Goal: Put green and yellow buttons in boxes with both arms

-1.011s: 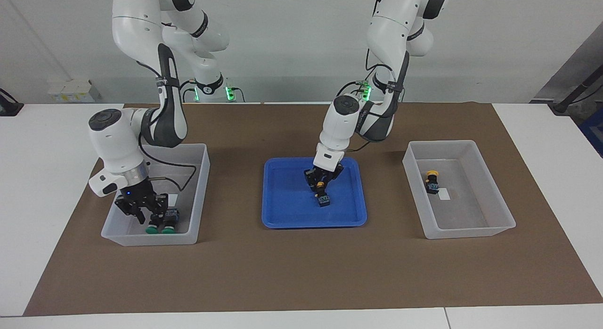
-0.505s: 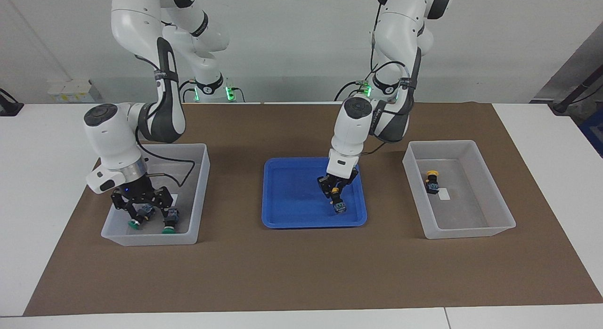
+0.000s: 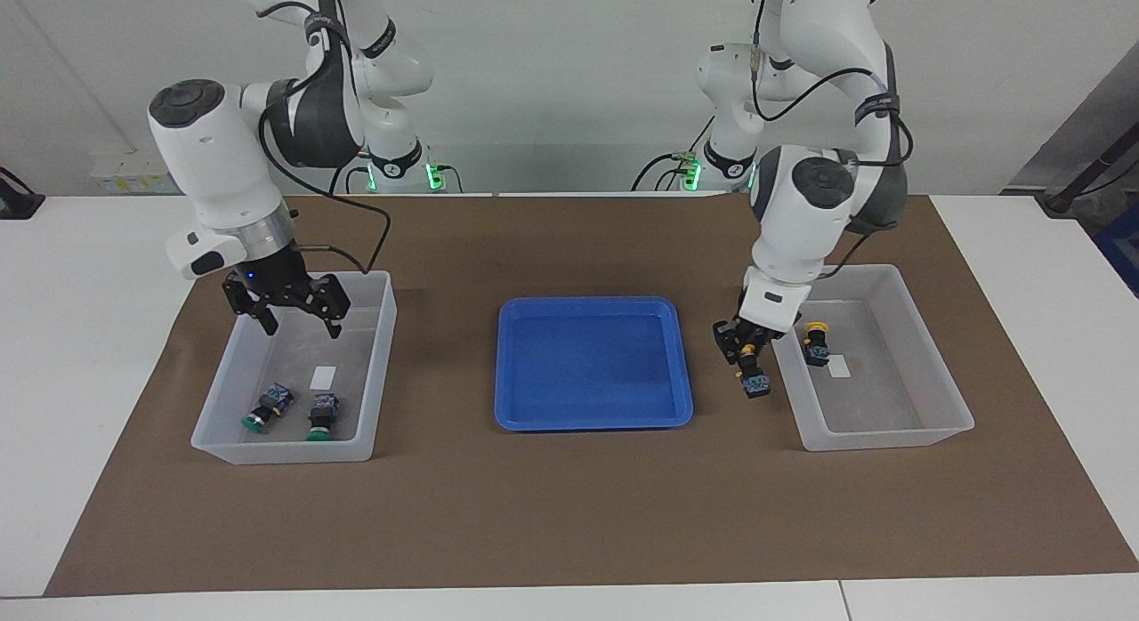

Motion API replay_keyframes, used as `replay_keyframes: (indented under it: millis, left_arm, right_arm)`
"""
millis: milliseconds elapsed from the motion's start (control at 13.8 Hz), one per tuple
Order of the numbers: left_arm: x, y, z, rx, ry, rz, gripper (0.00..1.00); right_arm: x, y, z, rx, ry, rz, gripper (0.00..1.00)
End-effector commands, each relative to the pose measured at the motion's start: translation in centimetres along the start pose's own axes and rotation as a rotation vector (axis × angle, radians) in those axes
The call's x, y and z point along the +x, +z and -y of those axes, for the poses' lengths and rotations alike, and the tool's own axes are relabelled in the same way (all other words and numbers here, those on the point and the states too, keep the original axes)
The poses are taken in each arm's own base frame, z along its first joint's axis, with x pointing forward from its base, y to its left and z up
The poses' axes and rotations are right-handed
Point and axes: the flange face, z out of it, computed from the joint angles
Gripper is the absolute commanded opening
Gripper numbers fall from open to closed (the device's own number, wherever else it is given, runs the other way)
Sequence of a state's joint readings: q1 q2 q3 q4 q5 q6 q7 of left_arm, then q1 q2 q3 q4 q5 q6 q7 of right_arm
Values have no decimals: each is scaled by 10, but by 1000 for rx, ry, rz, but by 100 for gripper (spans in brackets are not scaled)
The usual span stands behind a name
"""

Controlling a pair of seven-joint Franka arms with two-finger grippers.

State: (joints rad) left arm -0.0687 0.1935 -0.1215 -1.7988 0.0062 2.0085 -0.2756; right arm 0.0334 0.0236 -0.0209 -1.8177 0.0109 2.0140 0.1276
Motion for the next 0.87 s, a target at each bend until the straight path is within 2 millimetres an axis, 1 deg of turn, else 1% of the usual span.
replay_keyframes:
  millis: [0,72,144,217,289,433,505,578,722,794]
  left_arm:
    - [-10,-11,50,-6,148,83,0]
    - [-12,-15,63,-5,176,104,0]
    - [-14,-17,70,-5,184,115,0]
    - [-14,-18,78,-6,189,116,0]
    - [-13,-16,90,-9,201,117,0]
    - [-12,-12,119,-14,236,102,0]
    - [-12,-7,136,-14,258,72,0]
    - [-14,-2,147,-9,275,32,0]
    - [-20,15,178,3,262,-33,0]
    - [-22,23,184,9,255,-61,0]
  right_arm:
    - [-11,-39,-11,-18,16,3,100]
    - [-7,-54,-13,-24,17,21,100]
    - [-3,-67,-15,-32,21,41,100]
    - [2,-74,-15,-35,20,53,100]
    - [4,-83,-16,-37,21,52,100]
    - [7,-86,-16,-42,11,70,100]
    - [6,-79,-16,-48,5,85,100]
    - [4,-78,-15,-47,3,94,100]
    - [-5,-78,-14,-53,-1,133,100]
    - [-5,-77,-13,-51,-1,134,100]
